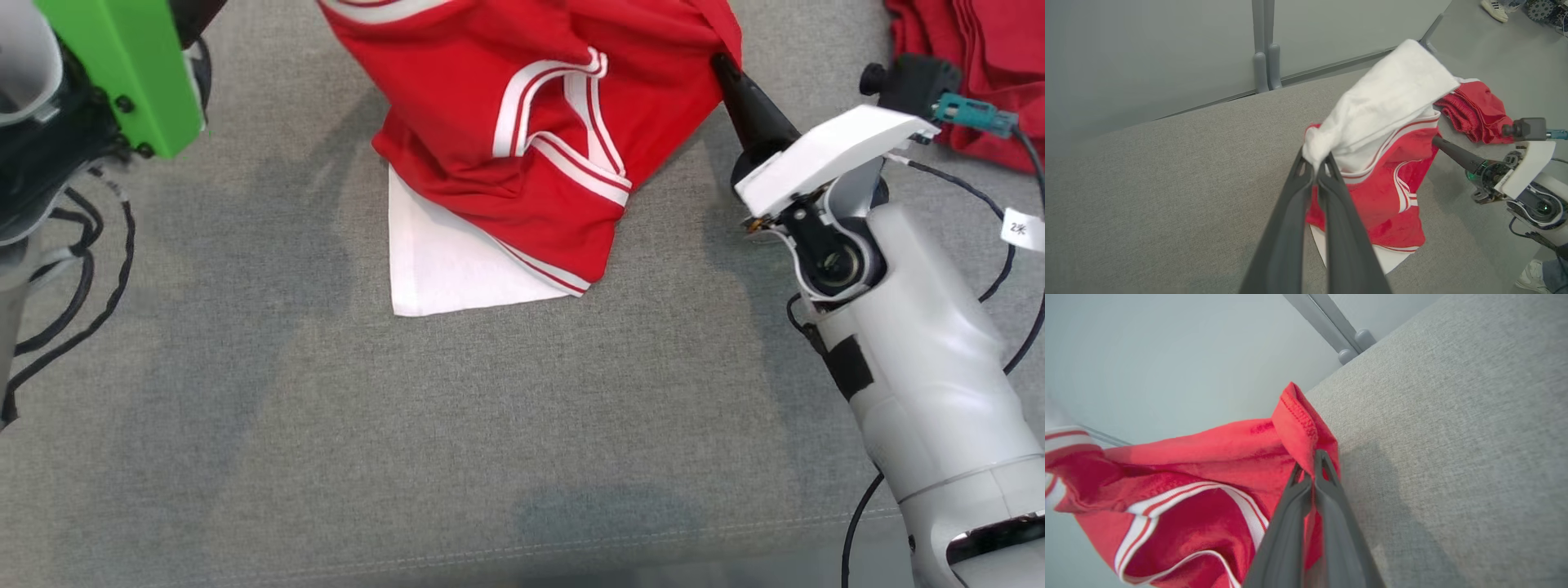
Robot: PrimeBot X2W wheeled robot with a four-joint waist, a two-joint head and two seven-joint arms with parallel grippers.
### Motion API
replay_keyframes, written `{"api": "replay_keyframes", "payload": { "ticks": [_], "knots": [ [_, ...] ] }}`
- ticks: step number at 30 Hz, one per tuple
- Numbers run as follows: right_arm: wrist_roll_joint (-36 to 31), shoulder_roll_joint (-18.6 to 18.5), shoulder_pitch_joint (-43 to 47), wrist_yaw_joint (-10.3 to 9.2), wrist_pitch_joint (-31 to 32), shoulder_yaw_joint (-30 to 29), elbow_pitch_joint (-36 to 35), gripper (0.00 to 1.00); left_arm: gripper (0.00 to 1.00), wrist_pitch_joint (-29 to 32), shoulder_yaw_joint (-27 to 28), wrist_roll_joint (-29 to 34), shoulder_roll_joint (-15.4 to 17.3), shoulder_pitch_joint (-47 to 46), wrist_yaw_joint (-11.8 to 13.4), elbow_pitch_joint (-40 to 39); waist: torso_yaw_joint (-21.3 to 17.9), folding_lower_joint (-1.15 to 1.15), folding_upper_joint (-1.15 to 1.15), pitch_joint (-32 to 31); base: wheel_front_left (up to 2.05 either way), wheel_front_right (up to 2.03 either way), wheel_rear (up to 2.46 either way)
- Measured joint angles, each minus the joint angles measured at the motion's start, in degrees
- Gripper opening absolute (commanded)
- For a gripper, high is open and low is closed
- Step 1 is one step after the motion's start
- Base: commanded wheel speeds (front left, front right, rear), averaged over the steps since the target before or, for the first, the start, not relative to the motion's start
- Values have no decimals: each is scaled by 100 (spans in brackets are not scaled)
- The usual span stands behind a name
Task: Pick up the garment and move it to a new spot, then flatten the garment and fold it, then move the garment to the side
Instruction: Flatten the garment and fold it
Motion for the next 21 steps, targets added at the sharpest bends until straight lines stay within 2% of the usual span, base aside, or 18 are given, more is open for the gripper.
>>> {"api": "replay_keyframes", "payload": {
  "ticks": [4, 6, 11, 16, 21],
  "knots": [
    [1062, -42, 69, -123, 740, -156, -544, 0, 0, 259, 93, -386, 75, 192, -11, 73, 15, 0, 0, -164, 0, 0, 0],
    [1539, -116, 62, -163, 1070, -80, -1132, 0, 0, 363, 137, -602, 80, 231, -11, 65, 26, 0, 0, -255, 0, 0, 0],
    [2397, -593, -53, -164, 1629, -326, -2214, 0, 0, 571, 387, -967, 123, 231, -12, -4, 61, 0, 0, -502, 0, 0, 0],
    [2878, -1063, -50, -164, 1961, -846, -2686, 0, 0, 818, 483, -1148, 314, 231, -69, -84, 89, 0, 0, -764, 0, 0, 0],
    [2994, -1537, 95, -163, 2262, -1169, -2729, 0, 0, 1066, 588, -1325, 578, 233, -111, -152, 105, 0, 0, -1020, 0, 0, 0]
  ]
}}
